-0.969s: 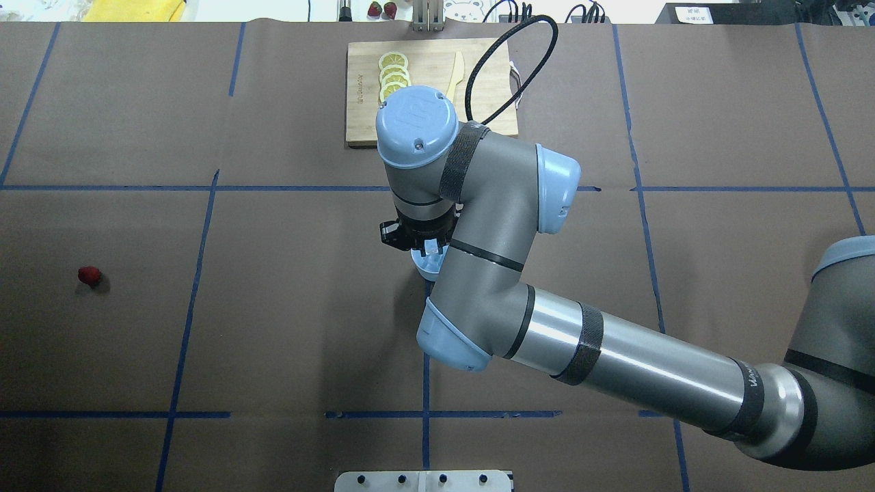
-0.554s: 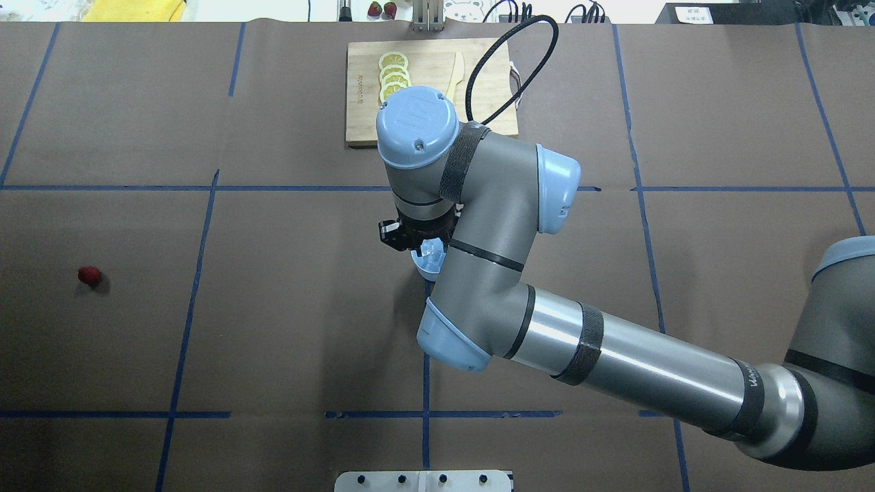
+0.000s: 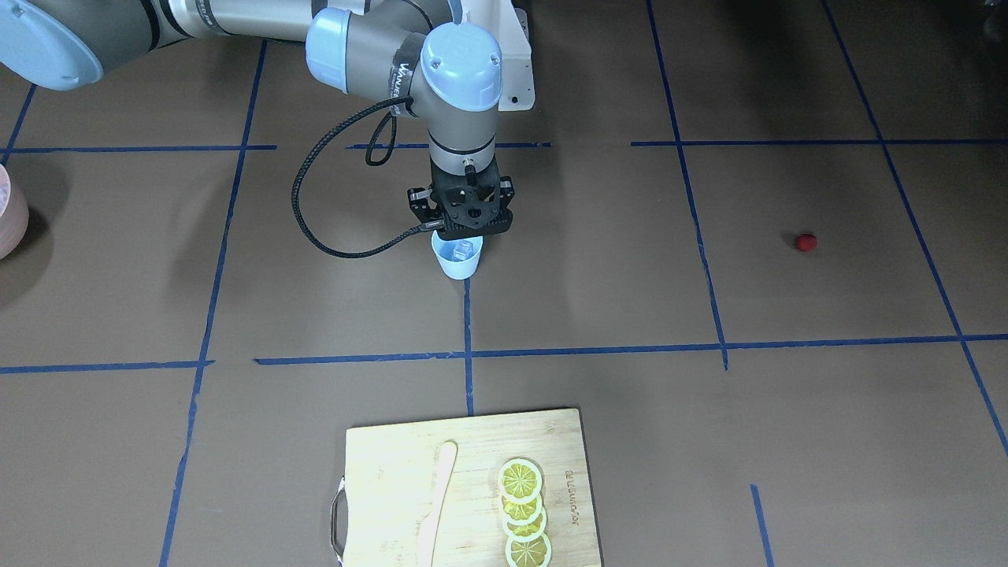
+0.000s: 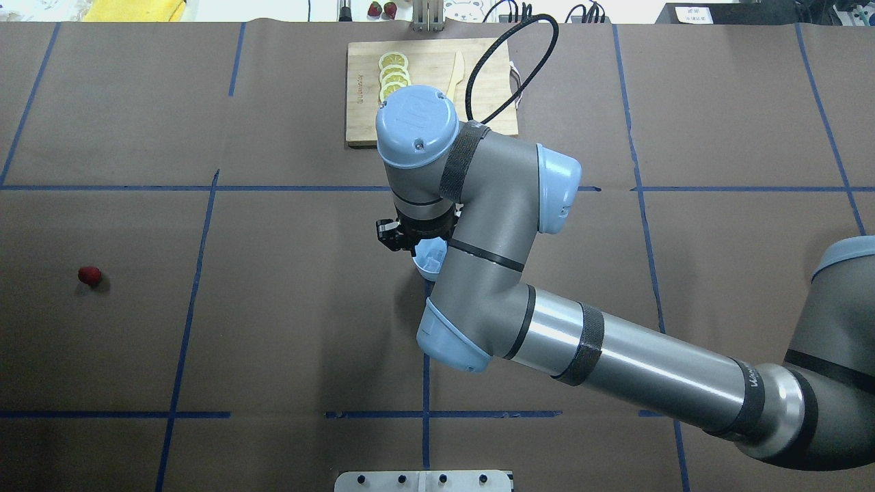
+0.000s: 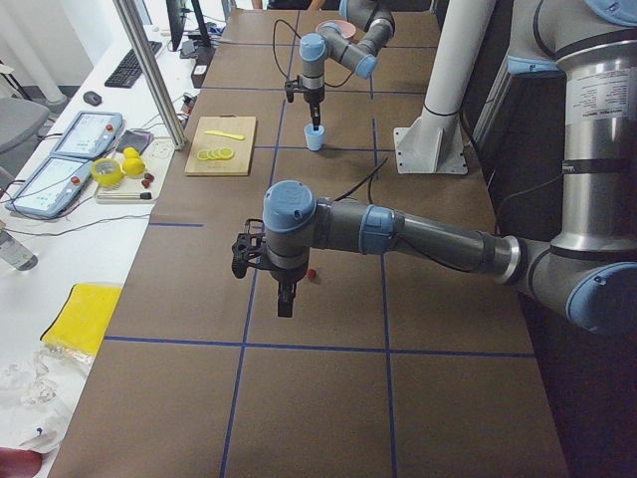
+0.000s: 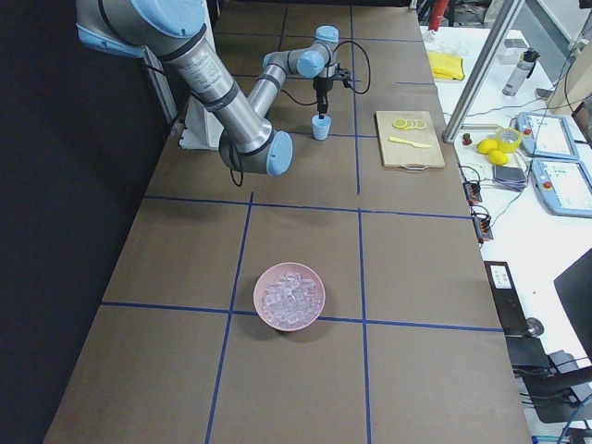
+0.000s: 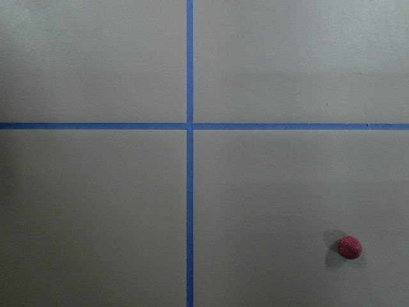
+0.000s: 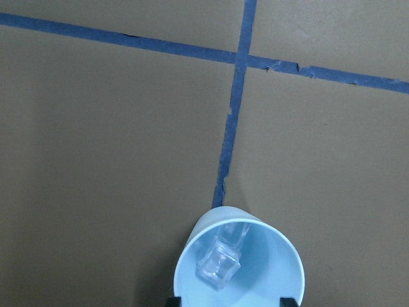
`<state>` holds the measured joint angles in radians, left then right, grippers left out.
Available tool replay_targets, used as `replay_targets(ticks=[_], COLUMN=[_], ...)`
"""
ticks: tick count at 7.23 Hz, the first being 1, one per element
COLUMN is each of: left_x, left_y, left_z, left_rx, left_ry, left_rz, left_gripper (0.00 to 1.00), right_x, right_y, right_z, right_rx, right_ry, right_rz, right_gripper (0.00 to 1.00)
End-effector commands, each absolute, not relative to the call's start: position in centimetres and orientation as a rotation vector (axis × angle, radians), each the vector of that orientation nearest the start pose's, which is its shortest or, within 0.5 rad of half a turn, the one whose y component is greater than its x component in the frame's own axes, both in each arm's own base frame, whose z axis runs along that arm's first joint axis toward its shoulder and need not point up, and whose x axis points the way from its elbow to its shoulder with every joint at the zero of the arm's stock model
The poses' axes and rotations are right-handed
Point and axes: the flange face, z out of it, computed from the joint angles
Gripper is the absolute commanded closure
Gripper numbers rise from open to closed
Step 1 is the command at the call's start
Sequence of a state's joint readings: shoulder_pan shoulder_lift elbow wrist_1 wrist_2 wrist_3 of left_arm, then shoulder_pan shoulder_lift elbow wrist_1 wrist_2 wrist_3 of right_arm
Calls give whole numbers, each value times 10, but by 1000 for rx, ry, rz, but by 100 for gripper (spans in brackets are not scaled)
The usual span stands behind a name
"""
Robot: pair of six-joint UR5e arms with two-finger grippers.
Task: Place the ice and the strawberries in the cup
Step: 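Withdraw the right gripper from the cup back toward the pink bowl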
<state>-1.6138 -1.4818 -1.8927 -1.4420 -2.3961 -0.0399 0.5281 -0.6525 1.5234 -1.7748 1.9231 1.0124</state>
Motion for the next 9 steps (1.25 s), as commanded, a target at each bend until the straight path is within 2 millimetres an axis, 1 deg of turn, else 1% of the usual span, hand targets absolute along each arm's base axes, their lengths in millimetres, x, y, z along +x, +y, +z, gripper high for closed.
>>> replay_targets(ticks=[1,2,3,4,5,6,7,8,9], left_x=[-79,-79,-77,-54,-33,-6,31,59,85], left_y=[-448,-449,-452,-456,-456,-453,-448,-442,-437], left_z=[551,547,537,532,518,494,475,459,456], left_rx=[101,101,96,82,73,70,29,30,35], left_ry=[826,825,822,830,834,840,849,828,841], left_rz=[-34,-48,-100,-57,-43,-23,-31,-46,-82], left_gripper=[0,0,0,0,0,0,0,0,0], right_x=[-570,-553,-519,-474,-429,-385,-340,-292,-250], right_y=[-453,-457,-462,-475,-498,-528,-545,-563,-574], right_z=[128,128,138,155,176,185,213,237,277], right_rx=[59,69,88,94,80,96,100,126,134], right_ry=[-753,-764,-782,-772,-776,-789,-789,-789,-765], right_rz=[-141,-129,-104,-65,-22,-50,-47,-95,-134], right_gripper=[0,0,0,0,0,0,0,0,0])
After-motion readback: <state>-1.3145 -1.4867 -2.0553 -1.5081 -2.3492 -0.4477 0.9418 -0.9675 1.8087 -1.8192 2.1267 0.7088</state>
